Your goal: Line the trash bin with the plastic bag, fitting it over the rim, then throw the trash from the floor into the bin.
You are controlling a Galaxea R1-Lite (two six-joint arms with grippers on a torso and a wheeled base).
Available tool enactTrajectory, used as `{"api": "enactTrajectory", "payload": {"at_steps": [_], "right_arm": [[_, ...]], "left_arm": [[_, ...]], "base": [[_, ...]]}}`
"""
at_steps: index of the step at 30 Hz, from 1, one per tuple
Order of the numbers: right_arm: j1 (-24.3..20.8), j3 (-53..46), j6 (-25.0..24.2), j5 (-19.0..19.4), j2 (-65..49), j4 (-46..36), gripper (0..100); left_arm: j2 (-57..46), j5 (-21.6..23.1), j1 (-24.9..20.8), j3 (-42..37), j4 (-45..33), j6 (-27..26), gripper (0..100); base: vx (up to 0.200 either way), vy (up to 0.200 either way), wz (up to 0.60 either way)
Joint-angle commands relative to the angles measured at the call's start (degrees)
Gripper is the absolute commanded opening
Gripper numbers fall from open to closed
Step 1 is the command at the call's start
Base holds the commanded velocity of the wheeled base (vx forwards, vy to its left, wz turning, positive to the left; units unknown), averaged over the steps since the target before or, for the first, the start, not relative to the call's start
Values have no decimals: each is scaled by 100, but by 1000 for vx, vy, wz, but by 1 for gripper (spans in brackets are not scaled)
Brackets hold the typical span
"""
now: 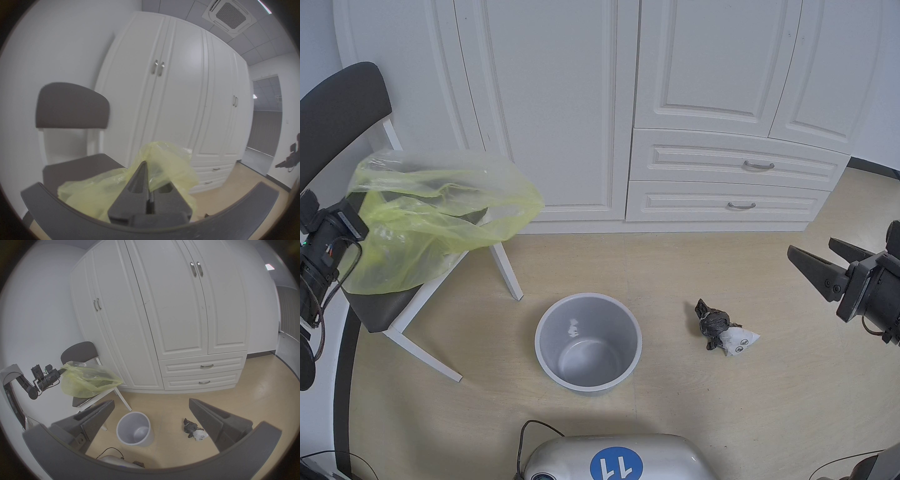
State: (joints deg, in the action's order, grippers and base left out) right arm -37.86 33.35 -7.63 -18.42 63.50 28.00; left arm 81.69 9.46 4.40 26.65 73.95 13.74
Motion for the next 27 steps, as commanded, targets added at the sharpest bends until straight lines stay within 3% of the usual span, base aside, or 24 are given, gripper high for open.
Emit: {"api": "enactTrajectory", "payload": {"at_steps": [1, 5, 8, 12, 16, 23, 27], "right_arm": [[-213, -145, 7, -30, 330, 197, 100], [-406, -171, 7, -30, 347, 197, 100], [-520, -171, -10, -30, 488, 206, 100], [-538, -154, -28, -30, 664, 206, 100], [-617, -171, -54, -30, 795, 214, 100], [-801, -321, -63, -30, 998, 425, 100], [-977, -505, -72, -65, 1261, 1436, 100]], "left_arm": [[-1542, -111, -1556, -55, -1075, -240, 0], [-2465, -23, -2013, -19, -2104, -266, 0], [-3282, 364, -2532, 51, -2974, -258, 0], [-3950, 882, -2690, 60, -3545, -266, 0], [-4293, 1269, -2690, 60, -3783, -266, 0], [-4372, 1339, -2690, 42, -3783, -337, 0], [-4557, 1717, -2699, 7, -3791, -337, 0]], "base": [[0, 0, 0], [0, 0, 0], [0, 0, 0], [0, 0, 0], [0, 0, 0], [0, 0, 0], [0, 0, 0]]}}
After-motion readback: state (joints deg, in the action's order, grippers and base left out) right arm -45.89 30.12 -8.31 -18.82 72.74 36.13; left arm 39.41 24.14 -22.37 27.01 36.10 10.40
